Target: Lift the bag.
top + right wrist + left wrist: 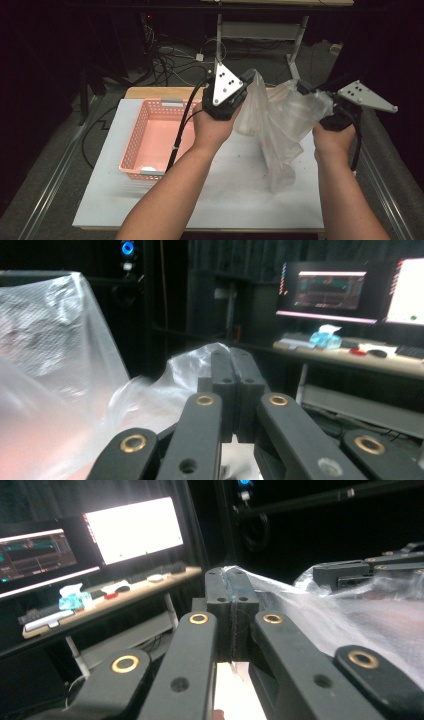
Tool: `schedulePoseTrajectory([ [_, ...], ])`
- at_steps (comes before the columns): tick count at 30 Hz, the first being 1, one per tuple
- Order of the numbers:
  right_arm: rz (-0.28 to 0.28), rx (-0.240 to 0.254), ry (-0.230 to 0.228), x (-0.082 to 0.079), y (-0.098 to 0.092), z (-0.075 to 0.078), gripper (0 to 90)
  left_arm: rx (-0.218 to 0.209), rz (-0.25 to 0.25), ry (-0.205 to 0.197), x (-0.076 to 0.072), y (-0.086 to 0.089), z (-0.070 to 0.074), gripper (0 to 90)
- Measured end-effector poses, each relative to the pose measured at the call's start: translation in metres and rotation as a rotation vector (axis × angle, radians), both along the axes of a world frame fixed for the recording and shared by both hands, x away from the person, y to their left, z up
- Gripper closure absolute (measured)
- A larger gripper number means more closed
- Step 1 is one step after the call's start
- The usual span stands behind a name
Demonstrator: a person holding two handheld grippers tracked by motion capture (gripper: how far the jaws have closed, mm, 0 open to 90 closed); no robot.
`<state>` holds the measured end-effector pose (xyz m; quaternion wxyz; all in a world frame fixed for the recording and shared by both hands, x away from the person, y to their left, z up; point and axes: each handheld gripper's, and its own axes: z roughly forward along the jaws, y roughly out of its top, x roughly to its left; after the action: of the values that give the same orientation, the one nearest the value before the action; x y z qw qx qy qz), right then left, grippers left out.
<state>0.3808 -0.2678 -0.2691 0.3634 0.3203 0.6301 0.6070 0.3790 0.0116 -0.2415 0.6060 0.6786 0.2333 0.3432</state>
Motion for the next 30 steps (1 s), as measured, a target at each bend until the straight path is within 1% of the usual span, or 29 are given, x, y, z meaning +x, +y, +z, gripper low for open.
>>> schedulePoseTrajectory([
  [2, -0.015, 0.000, -0.011, 0.003, -0.001, 0.010, 90.0, -0.019, 0.004, -0.019, 0.002, 0.000, 0.006, 88.5],
  [5, -0.033, 0.014, -0.034, 0.006, -0.003, 0.022, 90.0, -0.049, 0.012, -0.040, 0.005, 0.001, 0.014, 88.5],
  [7, -0.040, 0.014, -0.044, 0.007, -0.004, 0.026, 90.0, -0.069, 0.017, -0.047, 0.006, 0.002, 0.016, 88.5],
  [8, -0.040, 0.014, -0.046, 0.007, -0.005, 0.027, 90.0, -0.076, 0.016, -0.043, 0.007, 0.002, 0.016, 88.5],
  [10, -0.047, 0.007, -0.042, 0.009, -0.005, 0.025, 90.0, -0.070, 0.016, -0.035, 0.009, 0.001, 0.012, 88.5],
  [11, -0.048, 0.007, -0.032, 0.010, -0.005, 0.021, 90.0, -0.069, 0.018, -0.030, 0.010, 0.001, 0.010, 88.4],
  [14, -0.057, -0.001, -0.020, 0.014, -0.004, 0.016, 90.0, -0.065, 0.024, -0.009, 0.014, 0.001, 0.001, 88.5],
  [16, -0.071, -0.011, -0.028, 0.016, -0.006, 0.018, 90.0, -0.063, 0.030, -0.005, 0.017, 0.002, -0.001, 88.4],
  [19, -0.089, -0.001, -0.037, 0.018, -0.011, 0.026, 90.0, -0.072, 0.036, -0.006, 0.020, 0.003, 0.000, 88.4],
  [20, -0.098, -0.003, -0.043, 0.019, -0.013, 0.028, 90.0, -0.068, 0.034, -0.003, 0.021, 0.003, -0.001, 88.4],
  [21, -0.101, -0.002, -0.042, 0.020, -0.015, 0.029, 90.0, -0.055, 0.033, 0.001, 0.022, 0.002, -0.003, 88.4],
  [22, -0.106, 0.000, -0.034, 0.021, -0.016, 0.028, 90.0, -0.045, 0.034, 0.005, 0.023, 0.000, -0.006, 88.4],
  [23, -0.111, -0.003, -0.026, 0.023, -0.018, 0.025, 90.0, -0.031, 0.034, 0.018, 0.025, -0.001, -0.011, 88.4],
  [28, -0.118, -0.014, 0.027, 0.027, -0.021, 0.000, 90.0, -0.028, 0.035, 0.089, 0.033, -0.001, -0.033, 88.2],
  [30, -0.114, -0.023, 0.044, 0.027, -0.022, -0.010, 90.0, -0.026, 0.037, 0.107, 0.035, 0.001, -0.037, 88.2],
])
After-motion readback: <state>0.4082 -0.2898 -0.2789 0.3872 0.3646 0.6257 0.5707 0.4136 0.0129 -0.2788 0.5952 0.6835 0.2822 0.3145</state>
